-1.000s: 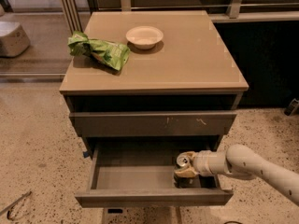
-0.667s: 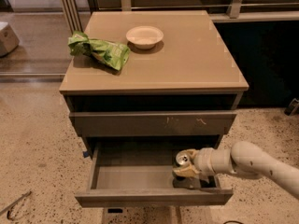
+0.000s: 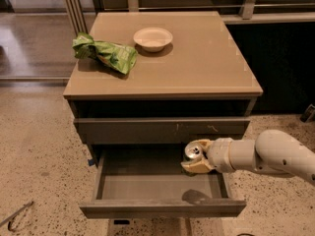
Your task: Pick green can from middle drawer and place on counter
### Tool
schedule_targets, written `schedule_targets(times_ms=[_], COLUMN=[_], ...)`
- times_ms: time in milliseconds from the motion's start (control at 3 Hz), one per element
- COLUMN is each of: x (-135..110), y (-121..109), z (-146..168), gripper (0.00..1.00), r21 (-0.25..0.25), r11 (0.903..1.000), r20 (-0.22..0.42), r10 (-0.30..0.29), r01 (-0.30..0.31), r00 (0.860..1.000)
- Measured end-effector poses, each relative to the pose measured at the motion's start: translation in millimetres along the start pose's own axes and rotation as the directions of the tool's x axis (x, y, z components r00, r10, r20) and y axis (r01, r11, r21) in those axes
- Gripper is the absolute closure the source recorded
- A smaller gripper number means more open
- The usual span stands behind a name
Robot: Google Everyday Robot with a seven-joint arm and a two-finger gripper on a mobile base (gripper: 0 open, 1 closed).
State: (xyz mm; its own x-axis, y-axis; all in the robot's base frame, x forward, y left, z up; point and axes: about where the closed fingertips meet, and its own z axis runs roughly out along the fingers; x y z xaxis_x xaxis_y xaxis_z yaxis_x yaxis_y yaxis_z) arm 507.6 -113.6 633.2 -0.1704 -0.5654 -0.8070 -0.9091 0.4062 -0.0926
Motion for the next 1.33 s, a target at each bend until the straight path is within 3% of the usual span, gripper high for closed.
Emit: schedule_targets(times_ms=[333, 667, 1000, 1333], x=[0, -17, -85, -177], y=[0, 0, 0, -8], z=[0, -10, -61, -128], gripper=[1.0, 1.0, 1.0, 1.0], r21=[0.0, -0.001, 0.034, 0.075], r11=[1.0, 0.9993, 0.9926, 0.978], r20=[0.0, 0.022, 0.077, 0.081], r10=[0.0, -0.037, -0.119, -0.201], r01=[0.0, 0.037, 0.117, 0.195], r00=[1.0, 0.999, 0.99, 0.976])
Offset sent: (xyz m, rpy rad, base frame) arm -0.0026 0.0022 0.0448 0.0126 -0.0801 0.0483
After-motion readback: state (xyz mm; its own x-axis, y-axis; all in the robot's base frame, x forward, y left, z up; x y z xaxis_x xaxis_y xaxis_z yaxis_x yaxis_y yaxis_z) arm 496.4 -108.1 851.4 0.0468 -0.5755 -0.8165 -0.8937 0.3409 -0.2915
